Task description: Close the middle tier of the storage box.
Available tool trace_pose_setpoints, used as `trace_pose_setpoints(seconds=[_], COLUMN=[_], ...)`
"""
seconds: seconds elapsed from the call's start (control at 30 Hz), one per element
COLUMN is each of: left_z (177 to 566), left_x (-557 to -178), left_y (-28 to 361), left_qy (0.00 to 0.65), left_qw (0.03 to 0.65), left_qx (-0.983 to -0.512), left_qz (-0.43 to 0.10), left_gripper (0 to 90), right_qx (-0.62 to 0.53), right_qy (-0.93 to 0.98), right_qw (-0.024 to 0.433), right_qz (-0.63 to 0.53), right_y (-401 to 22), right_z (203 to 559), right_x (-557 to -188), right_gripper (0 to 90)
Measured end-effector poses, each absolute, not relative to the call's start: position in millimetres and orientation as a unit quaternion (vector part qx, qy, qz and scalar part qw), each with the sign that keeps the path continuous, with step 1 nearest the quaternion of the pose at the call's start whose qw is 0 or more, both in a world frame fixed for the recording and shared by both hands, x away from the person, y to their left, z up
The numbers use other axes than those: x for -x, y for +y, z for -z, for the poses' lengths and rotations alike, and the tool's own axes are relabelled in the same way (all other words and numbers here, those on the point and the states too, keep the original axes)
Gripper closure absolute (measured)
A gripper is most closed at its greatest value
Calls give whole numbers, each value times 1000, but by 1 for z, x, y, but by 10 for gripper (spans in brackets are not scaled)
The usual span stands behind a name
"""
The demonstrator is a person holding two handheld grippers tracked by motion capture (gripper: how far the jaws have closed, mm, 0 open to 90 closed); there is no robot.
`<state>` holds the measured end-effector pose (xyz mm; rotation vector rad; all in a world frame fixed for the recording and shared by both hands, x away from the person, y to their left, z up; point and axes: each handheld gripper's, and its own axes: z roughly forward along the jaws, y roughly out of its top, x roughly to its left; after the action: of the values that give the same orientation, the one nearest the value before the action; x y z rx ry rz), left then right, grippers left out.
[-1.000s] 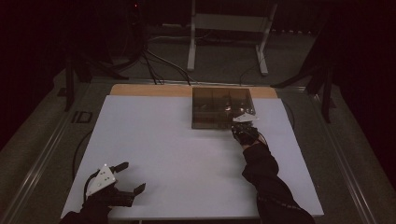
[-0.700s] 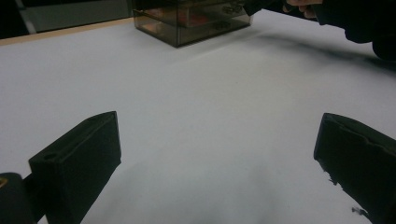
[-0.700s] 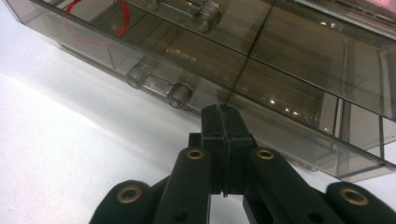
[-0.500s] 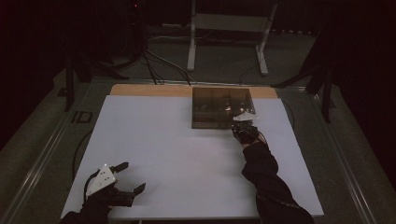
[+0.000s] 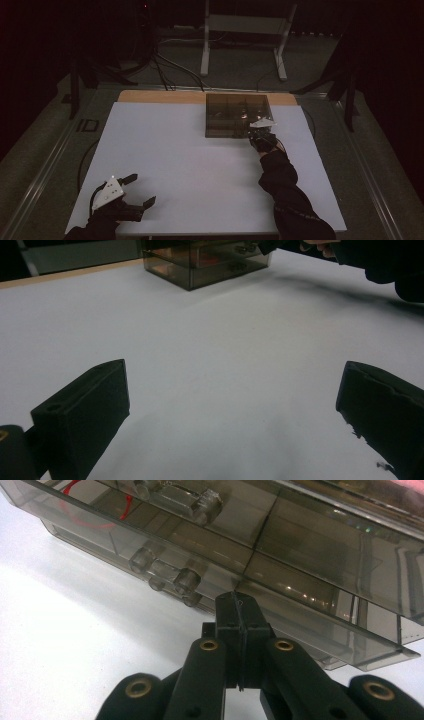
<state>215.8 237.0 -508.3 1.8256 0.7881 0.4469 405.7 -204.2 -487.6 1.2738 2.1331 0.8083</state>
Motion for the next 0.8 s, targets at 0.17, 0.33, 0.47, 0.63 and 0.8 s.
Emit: trace_pose_setpoints(seconds=[0.17,0.33,0.47,0.63,0.8], left_z=[508,508,508,508,508], left_x=[-216,-216,-216,-216,-216], left_y=[237,237,237,237,237], left_qy=[329,329,329,329,329], left_qw=[524,523,523,523,523], left_qx=[-763,-764,-764,-764,-763], left_qz=[-187,-187,-187,-187,-187], left_gripper=[22,22,22,22,22], right_qx=[-471,-473,-474,-477,-478], right_qy=[788,787,786,785,784], right_qw=[264,264,264,263,264], right_qz=[-296,-296,-296,-296,-295], right_y=[-204,-205,-205,-205,-205], right_z=[488,488,488,487,487], right_x=[-408,-409,-411,-412,-414], right_gripper=[900,900,900,900,900])
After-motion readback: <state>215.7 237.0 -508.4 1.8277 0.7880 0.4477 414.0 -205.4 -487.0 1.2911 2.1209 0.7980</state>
